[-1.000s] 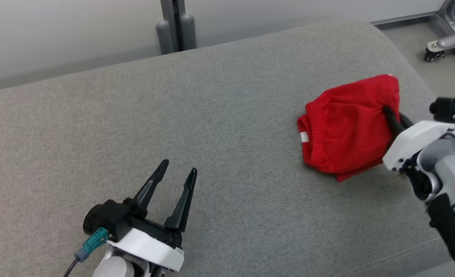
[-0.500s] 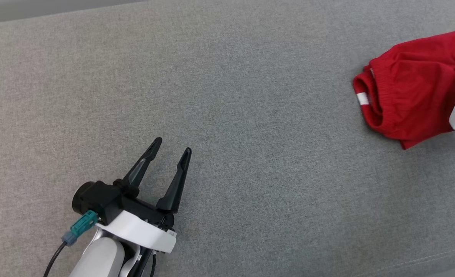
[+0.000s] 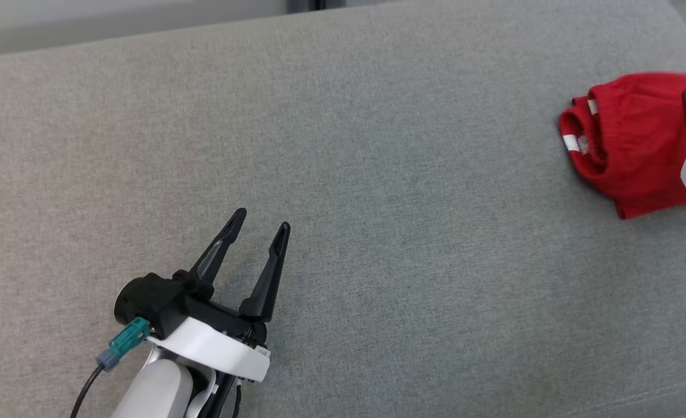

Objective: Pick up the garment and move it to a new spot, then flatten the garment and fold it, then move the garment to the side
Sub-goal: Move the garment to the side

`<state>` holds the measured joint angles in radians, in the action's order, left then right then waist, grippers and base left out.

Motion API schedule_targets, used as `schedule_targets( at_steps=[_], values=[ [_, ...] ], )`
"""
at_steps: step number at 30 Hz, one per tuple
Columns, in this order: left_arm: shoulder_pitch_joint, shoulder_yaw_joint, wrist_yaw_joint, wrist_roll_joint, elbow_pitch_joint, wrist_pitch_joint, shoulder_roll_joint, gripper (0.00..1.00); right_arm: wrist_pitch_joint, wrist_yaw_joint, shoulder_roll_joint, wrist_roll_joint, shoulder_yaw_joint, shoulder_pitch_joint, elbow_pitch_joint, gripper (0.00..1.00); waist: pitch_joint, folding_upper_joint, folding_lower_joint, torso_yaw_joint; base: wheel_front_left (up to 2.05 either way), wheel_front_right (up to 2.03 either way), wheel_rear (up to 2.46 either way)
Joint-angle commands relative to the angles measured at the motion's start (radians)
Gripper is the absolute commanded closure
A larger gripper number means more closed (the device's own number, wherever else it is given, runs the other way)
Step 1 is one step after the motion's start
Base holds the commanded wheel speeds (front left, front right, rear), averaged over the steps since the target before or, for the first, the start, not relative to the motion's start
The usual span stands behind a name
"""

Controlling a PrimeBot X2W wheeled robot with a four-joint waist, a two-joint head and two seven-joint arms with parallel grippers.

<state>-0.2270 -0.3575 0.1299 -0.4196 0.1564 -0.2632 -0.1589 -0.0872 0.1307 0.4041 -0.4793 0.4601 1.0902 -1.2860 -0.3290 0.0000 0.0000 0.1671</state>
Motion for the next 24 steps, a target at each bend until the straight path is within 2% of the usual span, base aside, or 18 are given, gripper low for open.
schedule_targets(
  at_steps=[1,8,12,19,24],
  values=[
    [0.016,0.009,0.001,-0.001,0.003,-0.002,0.005,0.0,-0.008,0.0,-0.004,0.023,-0.008,-0.018,-0.005,0.0,0.033,0.0,0.0,-0.001,0.0,0.0,0.0],
    [0.063,0.054,0.001,-0.001,0.013,-0.002,0.031,0.0,-0.064,0.0,-0.048,0.078,0.0,-0.012,0.006,0.0,0.141,0.0,0.0,0.0,0.0,0.0,0.0],
    [0.09,0.092,0.001,0.007,0.015,-0.002,0.041,0.0,-0.093,0.0,-0.077,0.07,0.014,-0.024,0.049,0.0,0.193,0.0,0.0,-0.004,0.0,0.0,0.0],
    [0.173,0.191,-0.004,0.034,0.004,-0.002,0.064,0.0,-0.142,0.0,-0.062,0.032,0.057,-0.126,0.233,0.0,0.317,0.0,0.0,-0.044,0.0,0.0,0.0],
    [0.225,0.266,-0.007,0.044,-0.009,-0.002,0.076,0.0,-0.169,0.0,-0.032,-0.018,0.005,-0.299,0.393,0.0,0.369,0.0,0.0,-0.094,0.0,0.0,0.0]
  ],
)
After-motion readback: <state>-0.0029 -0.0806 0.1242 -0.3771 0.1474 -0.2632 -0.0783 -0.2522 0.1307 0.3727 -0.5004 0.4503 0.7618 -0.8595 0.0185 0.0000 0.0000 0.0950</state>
